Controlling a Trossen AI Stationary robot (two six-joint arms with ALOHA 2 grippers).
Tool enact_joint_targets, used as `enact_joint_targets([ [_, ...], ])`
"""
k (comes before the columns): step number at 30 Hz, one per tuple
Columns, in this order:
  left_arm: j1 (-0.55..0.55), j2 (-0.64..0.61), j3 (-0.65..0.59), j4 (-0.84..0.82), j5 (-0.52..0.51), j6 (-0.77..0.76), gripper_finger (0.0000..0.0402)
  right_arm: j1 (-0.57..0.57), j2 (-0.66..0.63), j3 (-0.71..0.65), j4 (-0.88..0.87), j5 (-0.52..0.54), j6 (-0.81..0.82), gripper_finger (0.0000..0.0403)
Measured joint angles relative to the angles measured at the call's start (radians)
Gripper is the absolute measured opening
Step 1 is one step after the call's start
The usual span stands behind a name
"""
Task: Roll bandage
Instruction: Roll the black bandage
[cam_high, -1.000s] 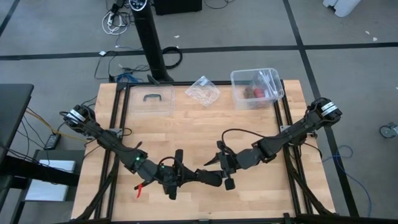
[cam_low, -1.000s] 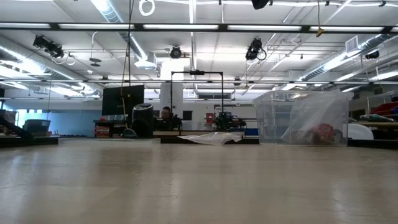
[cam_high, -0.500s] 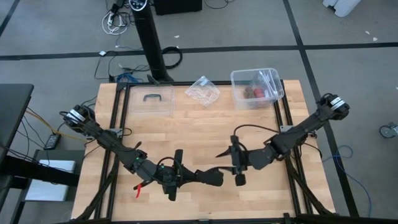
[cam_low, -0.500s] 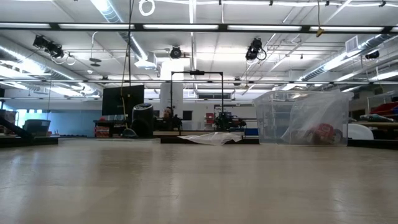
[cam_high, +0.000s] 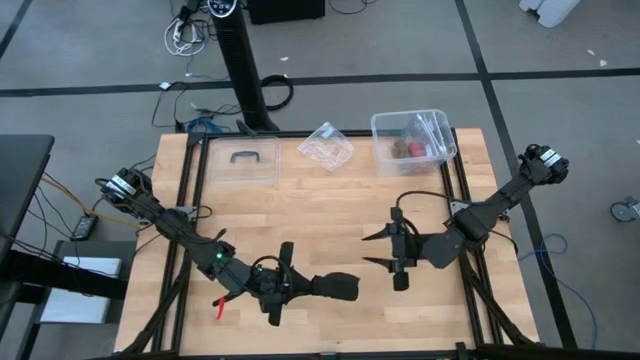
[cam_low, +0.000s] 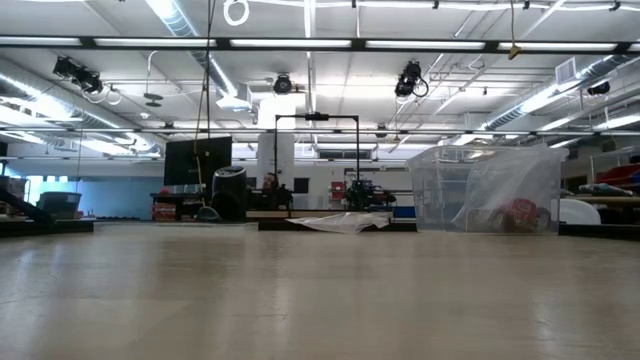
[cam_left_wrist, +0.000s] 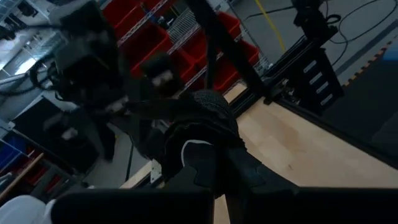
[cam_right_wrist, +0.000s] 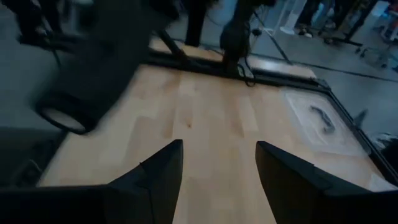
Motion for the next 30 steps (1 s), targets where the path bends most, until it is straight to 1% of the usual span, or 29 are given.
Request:
enact_joint_targets([
  [4, 0.003, 0.001, 0.0, -0.033, -0.002, -0.029, 0.0018, 0.018, -0.044, 0.001, 0.091, -0.002, 0.0, 0.0205],
  [5, 0.006, 0.001, 0.0, -0.036, -0.001, -0.043, 0.0018, 0.018, -0.046, 0.002, 0.124, -0.032, 0.0, 0.0203],
  [6, 0.009, 0.001, 0.0, -0.036, -0.002, -0.054, 0.0018, 0.018, -0.044, 0.002, 0.158, -0.083, -0.005, 0.02],
  [8, 0.018, 0.001, 0.0, -0.037, -0.002, -0.072, 0.0018, 0.009, -0.017, 0.002, 0.23, -0.174, -0.033, 0.0184],
  [11, 0.032, 0.001, -0.001, -0.038, -0.003, -0.074, 0.0018, -0.014, 0.047, 0.002, 0.345, -0.212, -0.099, 0.0138],
  [16, 0.042, 0.001, -0.002, -0.039, -0.003, -0.08, 0.0018, -0.065, 0.127, 0.002, 0.456, -0.294, -0.145, 0.0027],
  [17, 0.042, 0.001, -0.002, -0.039, -0.003, -0.079, 0.0018, -0.072, 0.134, 0.002, 0.468, -0.3, -0.154, 0.0014],
  [18, 0.042, 0.001, -0.002, -0.039, -0.003, -0.079, 0.0018, -0.08, 0.139, 0.002, 0.472, -0.304, -0.163, 0.0009],
  [20, 0.042, 0.002, -0.002, -0.04, -0.003, -0.079, 0.0018, -0.103, 0.148, 0.002, 0.476, -0.315, -0.156, 0.0015],
  [24, 0.042, 0.002, -0.002, -0.04, -0.007, -0.081, 0.0018, -0.142, 0.149, 0.002, 0.484, -0.403, -0.109, 0.0013],
  [27, 0.046, 0.002, -0.002, -0.04, -0.032, -0.094, 0.0018, -0.15, 0.149, 0.002, 0.488, -0.426, -0.109, 0.0004],
  [30, 0.061, 0.002, -0.003, -0.04, -0.055, -0.125, 0.0018, -0.15, 0.158, 0.002, 0.505, -0.464, -0.105, 0.0006],
])
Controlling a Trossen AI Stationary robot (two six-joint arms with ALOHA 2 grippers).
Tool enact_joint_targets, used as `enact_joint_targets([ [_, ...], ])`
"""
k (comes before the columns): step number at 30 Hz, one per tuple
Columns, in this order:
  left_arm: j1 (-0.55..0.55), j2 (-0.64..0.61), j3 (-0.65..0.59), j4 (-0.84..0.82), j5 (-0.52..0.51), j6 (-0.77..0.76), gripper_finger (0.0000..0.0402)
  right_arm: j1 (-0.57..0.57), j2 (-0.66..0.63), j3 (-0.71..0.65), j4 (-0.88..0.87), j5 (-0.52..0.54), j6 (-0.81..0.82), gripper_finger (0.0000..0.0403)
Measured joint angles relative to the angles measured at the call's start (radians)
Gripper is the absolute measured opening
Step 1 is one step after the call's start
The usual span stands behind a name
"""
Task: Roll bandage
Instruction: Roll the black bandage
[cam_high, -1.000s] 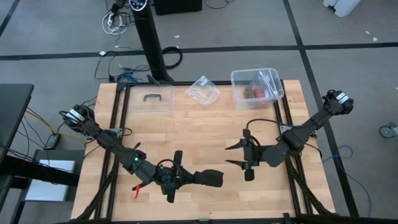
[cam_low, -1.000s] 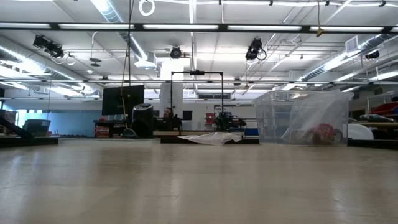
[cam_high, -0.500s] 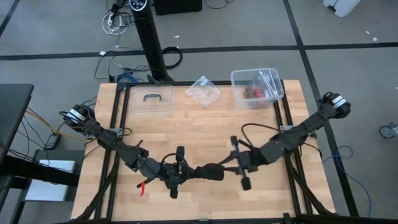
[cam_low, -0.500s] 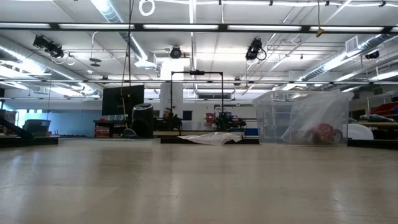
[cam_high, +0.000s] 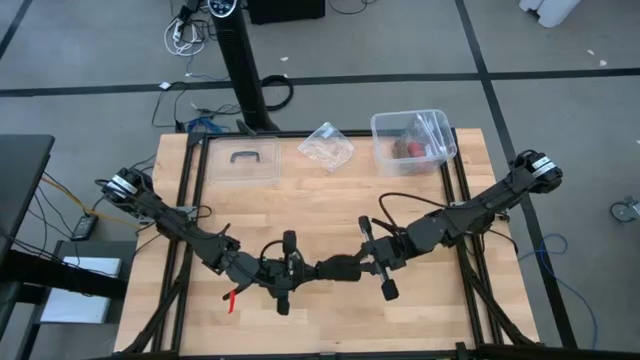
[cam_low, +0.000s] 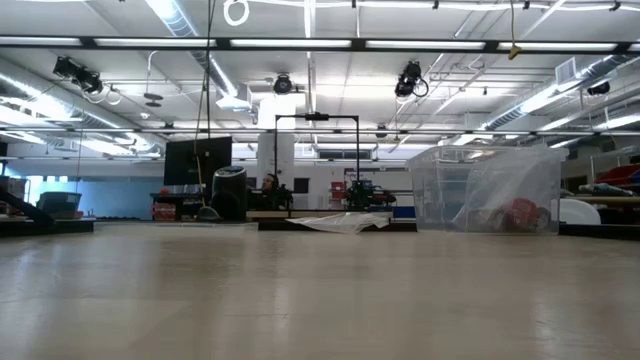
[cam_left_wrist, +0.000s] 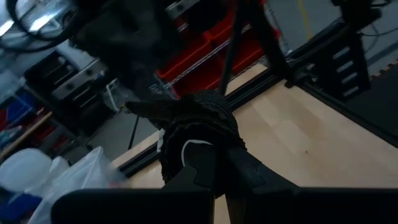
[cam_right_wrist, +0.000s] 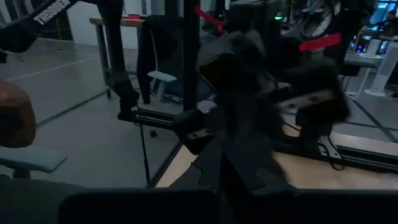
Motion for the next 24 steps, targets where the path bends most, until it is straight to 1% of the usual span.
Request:
enact_joint_targets([
  [3, 0.021, 0.0, 0.0, 0.002, -0.014, -0.024, 0.0018, 0.0, 0.026, 0.0, -0.002, -0.001, -0.008, 0.0007],
  [8, 0.04, 0.0, -0.001, 0.003, 0.001, -0.053, 0.0018, -0.037, 0.059, 0.0, 0.001, 0.018, 0.01, 0.0003],
  [13, 0.036, 0.0, -0.001, -0.009, 0.018, -0.046, 0.0018, -0.07, 0.045, 0.0, 0.009, 0.027, 0.027, 0.0003],
  [16, 0.03, 0.0, -0.001, -0.005, 0.032, -0.011, 0.0018, -0.093, 0.045, 0.0, -0.012, 0.025, 0.064, 0.0002],
  [21, 0.03, 0.0, -0.001, 0.003, 0.034, -0.001, 0.0018, -0.113, 0.057, 0.0, -0.043, -0.035, 0.114, 0.0003],
  [24, 0.03, 0.001, -0.001, 0.01, 0.041, 0.003, 0.0018, -0.114, 0.056, 0.0, -0.048, -0.045, 0.113, 0.0003],
])
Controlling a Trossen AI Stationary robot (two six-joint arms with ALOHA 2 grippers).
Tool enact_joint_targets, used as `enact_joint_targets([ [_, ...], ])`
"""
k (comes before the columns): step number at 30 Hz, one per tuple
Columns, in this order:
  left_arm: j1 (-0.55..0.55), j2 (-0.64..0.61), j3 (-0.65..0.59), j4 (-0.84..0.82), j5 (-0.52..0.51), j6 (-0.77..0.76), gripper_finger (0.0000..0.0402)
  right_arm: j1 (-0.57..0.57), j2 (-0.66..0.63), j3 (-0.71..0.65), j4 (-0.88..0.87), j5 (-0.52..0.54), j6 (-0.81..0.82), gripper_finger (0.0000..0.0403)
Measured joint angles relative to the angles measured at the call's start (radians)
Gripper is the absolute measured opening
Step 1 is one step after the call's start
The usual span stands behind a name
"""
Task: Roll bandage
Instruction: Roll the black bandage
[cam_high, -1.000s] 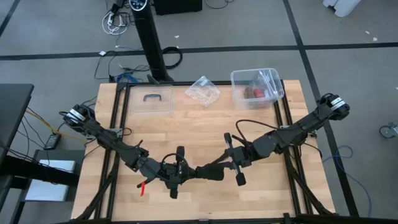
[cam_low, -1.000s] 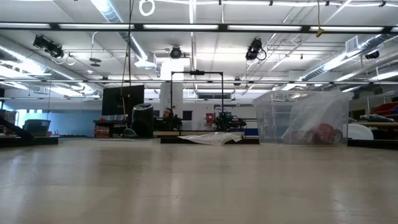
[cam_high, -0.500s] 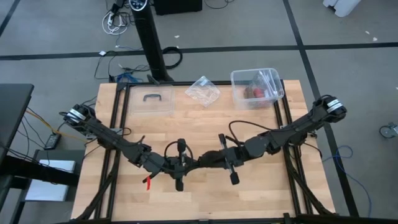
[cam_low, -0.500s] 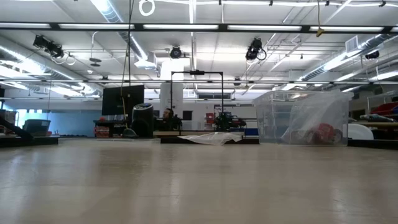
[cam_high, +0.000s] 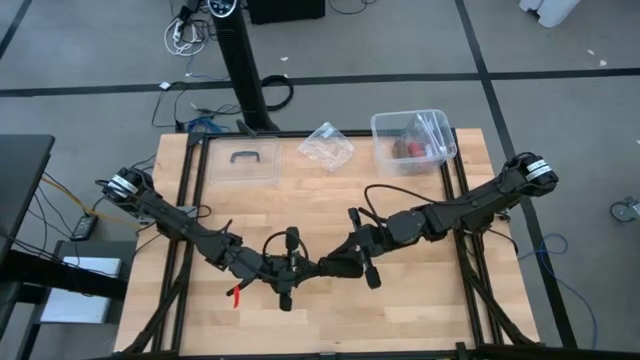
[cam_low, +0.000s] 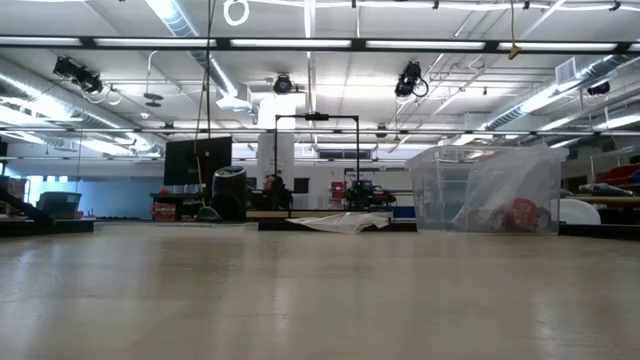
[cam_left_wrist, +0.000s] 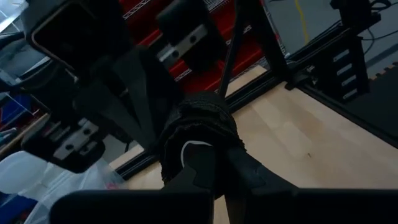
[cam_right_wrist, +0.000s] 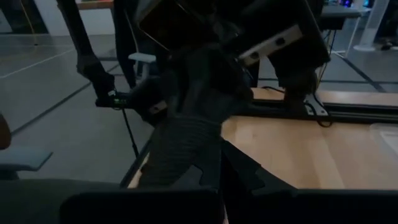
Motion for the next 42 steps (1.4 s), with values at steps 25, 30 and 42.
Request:
enact_joint_targets([
  [25, -0.005, 0.0, 0.0, 0.079, 0.035, 0.104, 0.0018, 0.028, -0.043, 0.0, -0.086, 0.033, -0.072, 0.003],
  [30, -0.004, 0.0, 0.0, 0.024, 0.015, 0.05, 0.0018, 0.037, -0.107, 0.0, -0.164, 0.083, -0.072, 0.0044],
  [42, 0.045, -0.024, 0.079, -0.379, -0.016, -0.158, 0.0018, 0.067, -0.278, 0.0, -0.553, 0.282, -0.031, 0.004],
])
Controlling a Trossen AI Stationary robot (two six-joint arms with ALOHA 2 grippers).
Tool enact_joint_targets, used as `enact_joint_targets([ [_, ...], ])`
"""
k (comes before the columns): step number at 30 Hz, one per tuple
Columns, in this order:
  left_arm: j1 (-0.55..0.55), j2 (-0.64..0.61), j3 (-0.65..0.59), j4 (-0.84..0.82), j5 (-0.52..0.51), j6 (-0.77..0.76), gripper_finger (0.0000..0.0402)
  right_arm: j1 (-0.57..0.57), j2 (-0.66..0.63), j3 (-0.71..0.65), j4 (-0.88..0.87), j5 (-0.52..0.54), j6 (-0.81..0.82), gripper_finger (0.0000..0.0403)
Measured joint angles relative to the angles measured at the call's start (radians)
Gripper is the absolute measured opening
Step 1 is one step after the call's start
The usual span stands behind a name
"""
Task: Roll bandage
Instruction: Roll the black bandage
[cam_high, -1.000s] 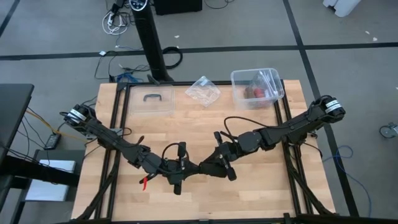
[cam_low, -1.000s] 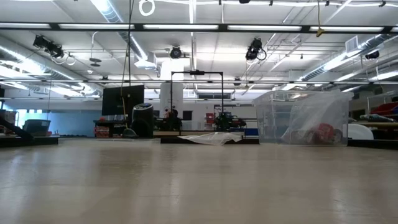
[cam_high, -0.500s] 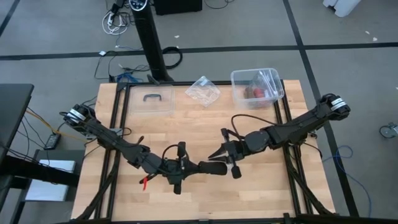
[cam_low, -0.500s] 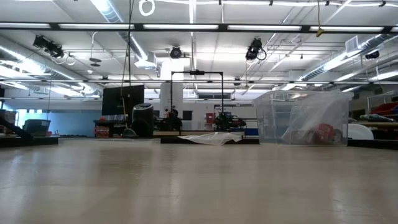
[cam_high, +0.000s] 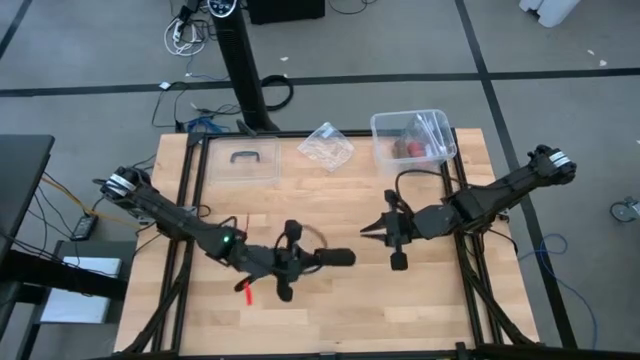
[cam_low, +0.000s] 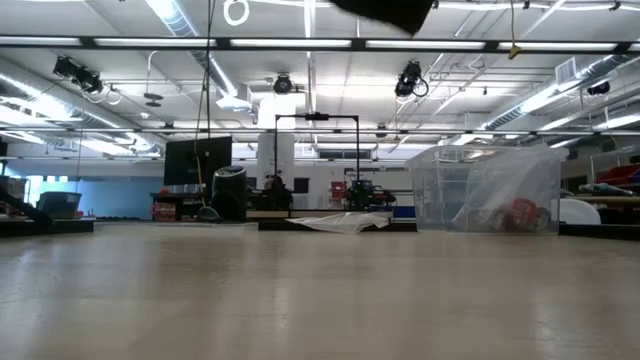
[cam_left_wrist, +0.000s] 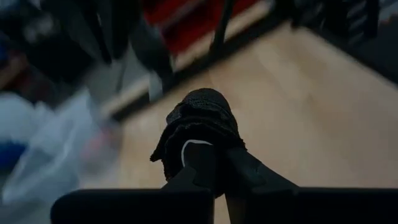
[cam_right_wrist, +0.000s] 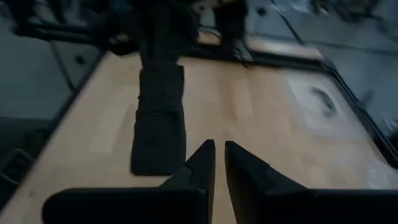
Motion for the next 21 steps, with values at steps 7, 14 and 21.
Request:
enact_joint_targets([
  [7, 0.101, 0.002, 0.222, -0.532, 0.204, -0.177, 0.0018, -0.001, -0.018, 0.0, -0.027, 0.014, 0.022, 0.0016],
  [14, 0.206, 0.002, 0.291, -0.812, 0.406, -0.265, 0.0018, -0.001, -0.018, 0.0, -0.027, 0.013, 0.021, 0.0011],
  [21, 0.255, 0.042, 0.291, -0.981, 0.475, -0.328, 0.0018, -0.005, -0.018, 0.0, -0.026, 0.013, 0.011, 0.0009],
])
